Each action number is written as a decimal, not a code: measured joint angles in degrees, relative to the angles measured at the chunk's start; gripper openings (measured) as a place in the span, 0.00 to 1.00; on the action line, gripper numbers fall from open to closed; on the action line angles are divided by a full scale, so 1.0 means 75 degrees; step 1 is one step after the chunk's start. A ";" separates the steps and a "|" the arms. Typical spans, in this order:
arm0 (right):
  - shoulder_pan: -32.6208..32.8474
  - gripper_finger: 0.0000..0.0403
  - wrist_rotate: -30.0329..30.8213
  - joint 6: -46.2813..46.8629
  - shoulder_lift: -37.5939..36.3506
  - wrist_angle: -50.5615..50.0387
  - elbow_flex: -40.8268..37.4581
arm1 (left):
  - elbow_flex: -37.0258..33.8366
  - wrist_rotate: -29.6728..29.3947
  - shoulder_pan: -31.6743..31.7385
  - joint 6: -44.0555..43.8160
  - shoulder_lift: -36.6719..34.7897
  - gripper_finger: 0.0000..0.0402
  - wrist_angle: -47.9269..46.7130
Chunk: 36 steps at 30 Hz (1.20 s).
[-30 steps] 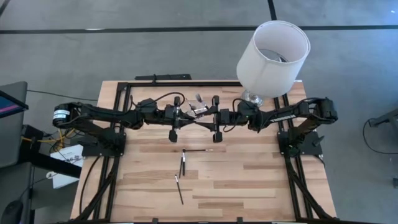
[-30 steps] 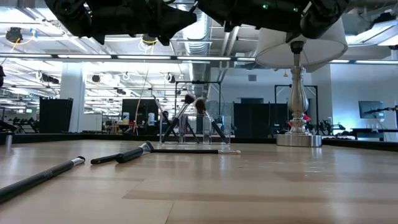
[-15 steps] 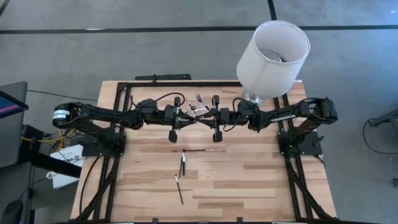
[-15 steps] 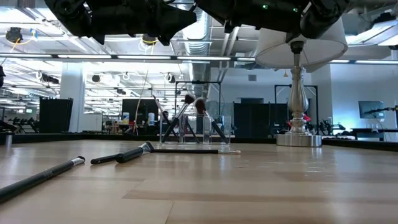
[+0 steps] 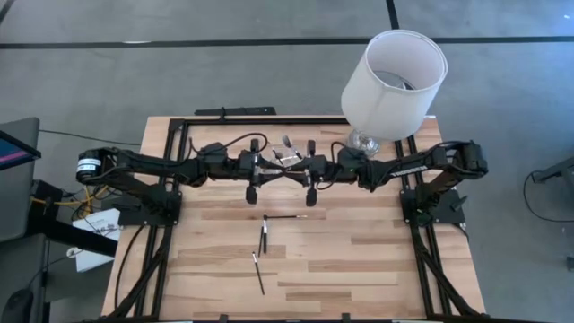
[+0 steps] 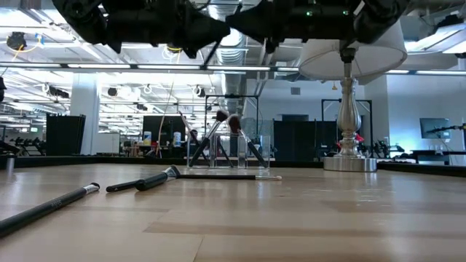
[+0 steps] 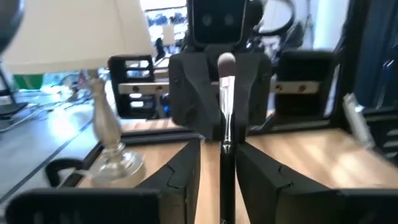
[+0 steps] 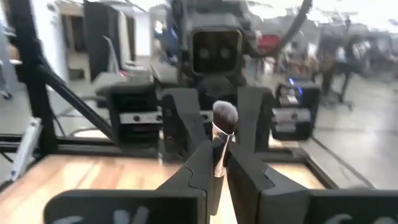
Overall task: Sort items
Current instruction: Put the foundation brush into the transparent organizer
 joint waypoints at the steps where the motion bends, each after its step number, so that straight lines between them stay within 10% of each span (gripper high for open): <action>1: 0.0015 0.06 0.0151 0.0036 -0.0002 -0.0151 0.0010 | 0.0000 -0.0099 0.0000 0.0128 0.0000 0.24 -0.0099; 17: -0.0331 0.03 0.3375 0.0236 0.0075 -0.1779 -0.0025 | 0.0014 -0.4392 0.0009 0.1249 -0.0023 0.24 -0.0413; 36: -0.0870 0.10 0.2736 0.0625 0.2434 -0.1753 0.0739 | 0.0014 -0.4326 -0.0273 0.1260 -0.0015 0.24 -0.0424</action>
